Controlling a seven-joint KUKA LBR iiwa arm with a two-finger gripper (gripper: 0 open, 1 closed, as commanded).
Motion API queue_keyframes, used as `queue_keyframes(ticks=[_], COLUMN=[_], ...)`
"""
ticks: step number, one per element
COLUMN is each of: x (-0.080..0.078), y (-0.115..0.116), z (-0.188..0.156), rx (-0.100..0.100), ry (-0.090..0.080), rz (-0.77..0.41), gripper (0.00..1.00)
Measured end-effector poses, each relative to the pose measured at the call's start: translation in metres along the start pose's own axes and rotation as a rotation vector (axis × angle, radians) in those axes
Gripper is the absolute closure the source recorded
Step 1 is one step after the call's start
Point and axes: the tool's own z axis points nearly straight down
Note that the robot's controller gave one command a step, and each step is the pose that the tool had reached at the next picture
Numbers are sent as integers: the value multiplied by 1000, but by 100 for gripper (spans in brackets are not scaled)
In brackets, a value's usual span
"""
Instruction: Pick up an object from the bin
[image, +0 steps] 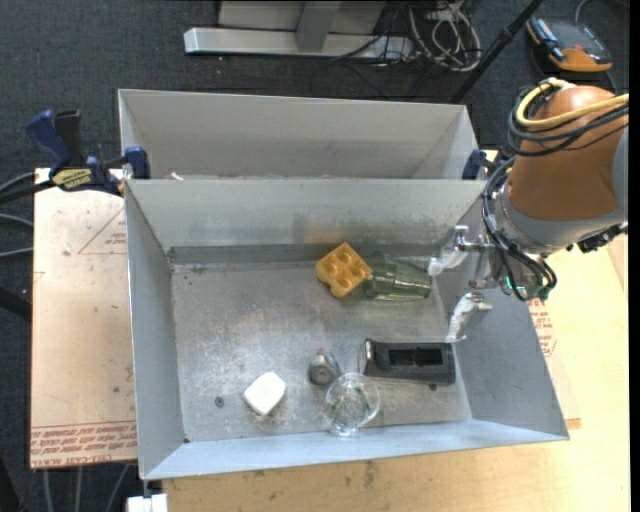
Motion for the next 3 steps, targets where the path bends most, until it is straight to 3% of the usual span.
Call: queue_keyframes(ticks=[1, 2, 3], x=[-2, 11, 21], y=[0, 9, 14], z=[-5, 56, 88], rx=[1, 1, -1], ry=[-8, -13, -2], rz=[-3, 22, 48], gripper=[0, 0, 0])
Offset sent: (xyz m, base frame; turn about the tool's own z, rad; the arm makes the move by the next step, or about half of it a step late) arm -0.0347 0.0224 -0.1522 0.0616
